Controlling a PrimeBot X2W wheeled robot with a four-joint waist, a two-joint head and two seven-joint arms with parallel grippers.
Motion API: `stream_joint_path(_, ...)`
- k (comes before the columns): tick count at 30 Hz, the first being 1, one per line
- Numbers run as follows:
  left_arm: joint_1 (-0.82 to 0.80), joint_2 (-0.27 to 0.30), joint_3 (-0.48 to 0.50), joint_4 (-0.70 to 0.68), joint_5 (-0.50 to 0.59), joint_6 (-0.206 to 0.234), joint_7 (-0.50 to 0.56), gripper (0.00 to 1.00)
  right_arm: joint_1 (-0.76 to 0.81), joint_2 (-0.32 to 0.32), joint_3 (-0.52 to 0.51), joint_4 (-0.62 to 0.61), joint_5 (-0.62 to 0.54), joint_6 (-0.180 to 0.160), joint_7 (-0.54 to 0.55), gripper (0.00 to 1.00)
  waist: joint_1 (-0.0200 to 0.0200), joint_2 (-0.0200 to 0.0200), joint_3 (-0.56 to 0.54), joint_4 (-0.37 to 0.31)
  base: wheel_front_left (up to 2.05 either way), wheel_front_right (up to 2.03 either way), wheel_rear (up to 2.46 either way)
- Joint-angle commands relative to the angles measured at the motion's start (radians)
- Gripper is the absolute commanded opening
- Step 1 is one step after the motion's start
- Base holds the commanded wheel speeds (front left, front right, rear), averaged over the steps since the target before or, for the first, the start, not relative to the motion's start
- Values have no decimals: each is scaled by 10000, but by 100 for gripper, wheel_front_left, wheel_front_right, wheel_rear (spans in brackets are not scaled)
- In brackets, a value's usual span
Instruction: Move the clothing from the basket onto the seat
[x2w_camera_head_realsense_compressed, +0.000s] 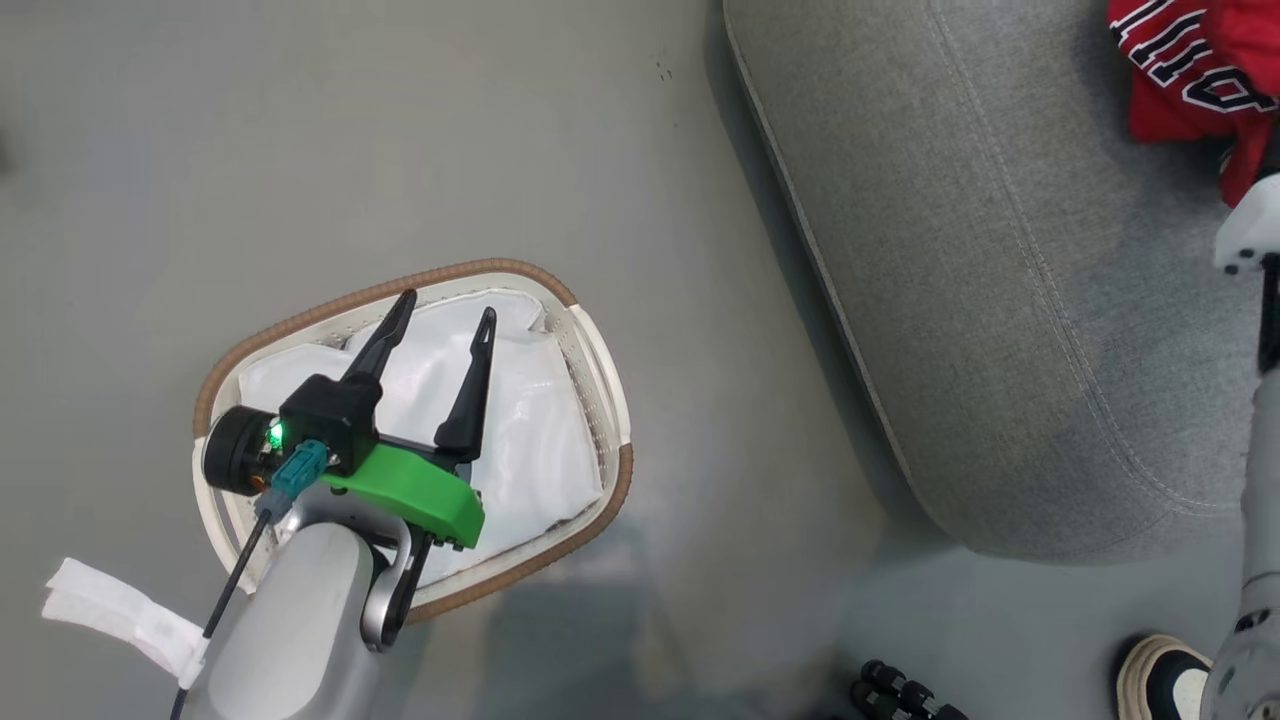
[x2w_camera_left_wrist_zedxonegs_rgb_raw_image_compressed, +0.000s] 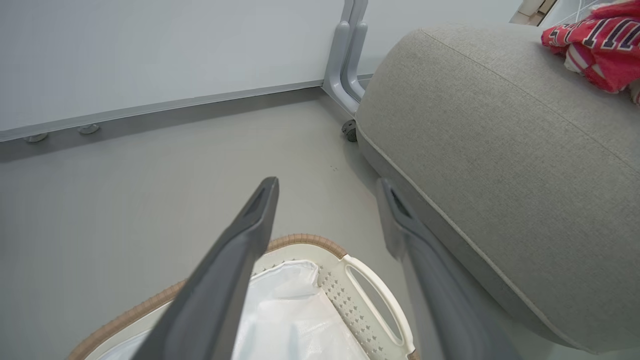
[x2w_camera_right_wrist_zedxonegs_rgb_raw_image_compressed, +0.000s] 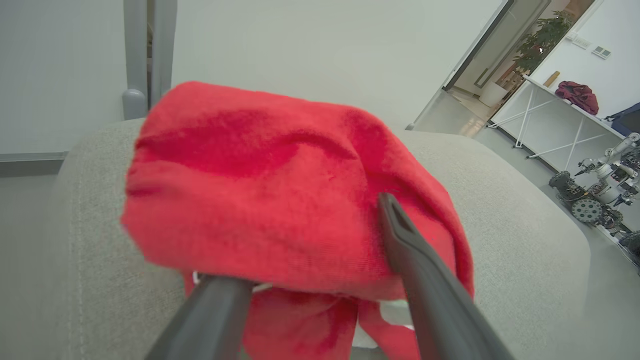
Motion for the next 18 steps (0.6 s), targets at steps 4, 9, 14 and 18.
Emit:
stream_joint_path(4,342,-131,510,65,142,50,-7,100,1329,379,315,-954,701,-14,-43,100,-1,-1,-636,134,0,0,0)
stream_joint_path(9,671,-325,1036,162,302,70,-7,100,2595,704,892,-1500,1070,-14,-44,100,-1,-1,-1179,445,0,0,0)
stream_joint_path(14,956,-556,1498,214,628,221,-7,100,3282,876,1769,-1944,1462,-14,-44,100,-1,-1,-1699,924,0,0,0)
stream_joint_path(18,1246,-689,2038,180,881,397,-7,100,3268,1075,2589,-2033,1803,-14,-45,100,-1,-1,-2057,1154,0,0,0)
